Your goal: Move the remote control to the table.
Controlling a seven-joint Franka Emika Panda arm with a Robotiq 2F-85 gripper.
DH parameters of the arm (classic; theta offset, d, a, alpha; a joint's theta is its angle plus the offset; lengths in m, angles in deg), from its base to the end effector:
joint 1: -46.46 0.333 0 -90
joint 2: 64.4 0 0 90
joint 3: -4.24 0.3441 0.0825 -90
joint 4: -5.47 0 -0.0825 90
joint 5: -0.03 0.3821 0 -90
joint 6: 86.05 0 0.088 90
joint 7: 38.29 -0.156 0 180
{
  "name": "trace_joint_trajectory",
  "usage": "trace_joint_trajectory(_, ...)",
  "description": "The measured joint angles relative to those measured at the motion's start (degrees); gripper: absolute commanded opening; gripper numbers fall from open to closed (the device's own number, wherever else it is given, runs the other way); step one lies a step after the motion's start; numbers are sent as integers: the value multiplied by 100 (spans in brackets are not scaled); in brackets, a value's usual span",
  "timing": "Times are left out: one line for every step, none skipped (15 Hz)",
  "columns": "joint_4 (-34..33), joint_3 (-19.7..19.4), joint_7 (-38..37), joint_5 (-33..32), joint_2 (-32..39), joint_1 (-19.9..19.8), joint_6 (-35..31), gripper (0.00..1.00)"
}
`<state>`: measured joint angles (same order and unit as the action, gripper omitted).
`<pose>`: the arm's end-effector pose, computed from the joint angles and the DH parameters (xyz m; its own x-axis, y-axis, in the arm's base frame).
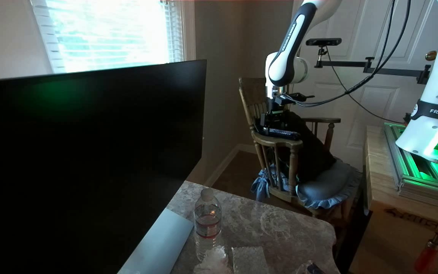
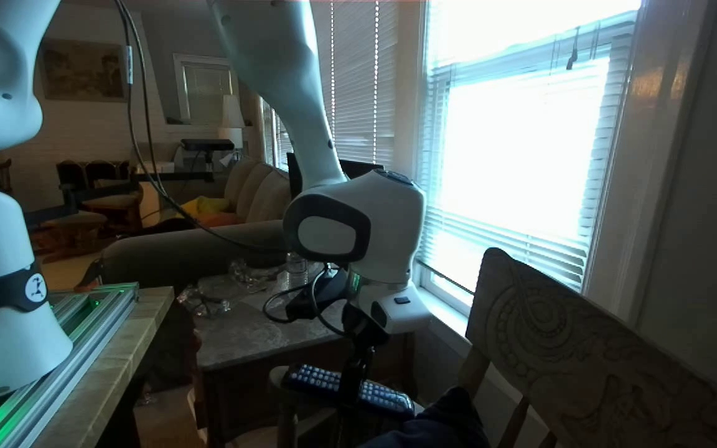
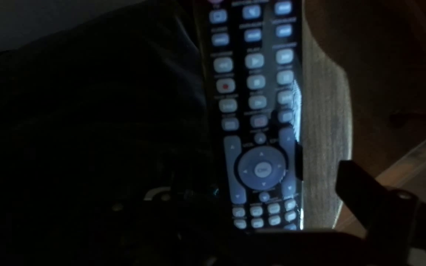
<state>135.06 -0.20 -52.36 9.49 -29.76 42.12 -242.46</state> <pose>0.5057 -0.0863 0.0584 0.8477 -0.5148 -0.1277 -0.5155 -0.8564 0.0305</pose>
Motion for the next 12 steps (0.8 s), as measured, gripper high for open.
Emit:
trace_joint_trajectory(-3, 1, 3, 0, 1, 0, 0, 100)
trace_joint_trajectory(-7, 2, 6, 0, 3, 0, 0, 100)
trace_joint_trajectory(-9, 4, 11, 0, 7, 0, 0, 93)
trace_joint_trajectory(-12, 5, 16, 0, 14, 0, 0, 74)
trace_joint_trajectory(-18, 7, 27, 0, 25, 0, 0, 66)
trace_joint_trajectory(-24, 8, 34, 0, 35, 0, 0, 59)
trace_joint_trajectory(-32, 8, 41, 0, 47, 0, 0, 50)
trace_joint_trajectory(-40, 8, 47, 0, 59, 0, 0, 44)
trace_joint_trajectory(-48, 8, 55, 0, 69, 0, 0, 38)
trace_joint_trajectory(-58, 8, 65, 0, 77, 0, 0, 30)
trace_joint_trajectory(-69, 10, 78, 0, 82, 0, 0, 28)
trace_joint_trajectory(-79, 15, 91, 0, 88, 0, 0, 28)
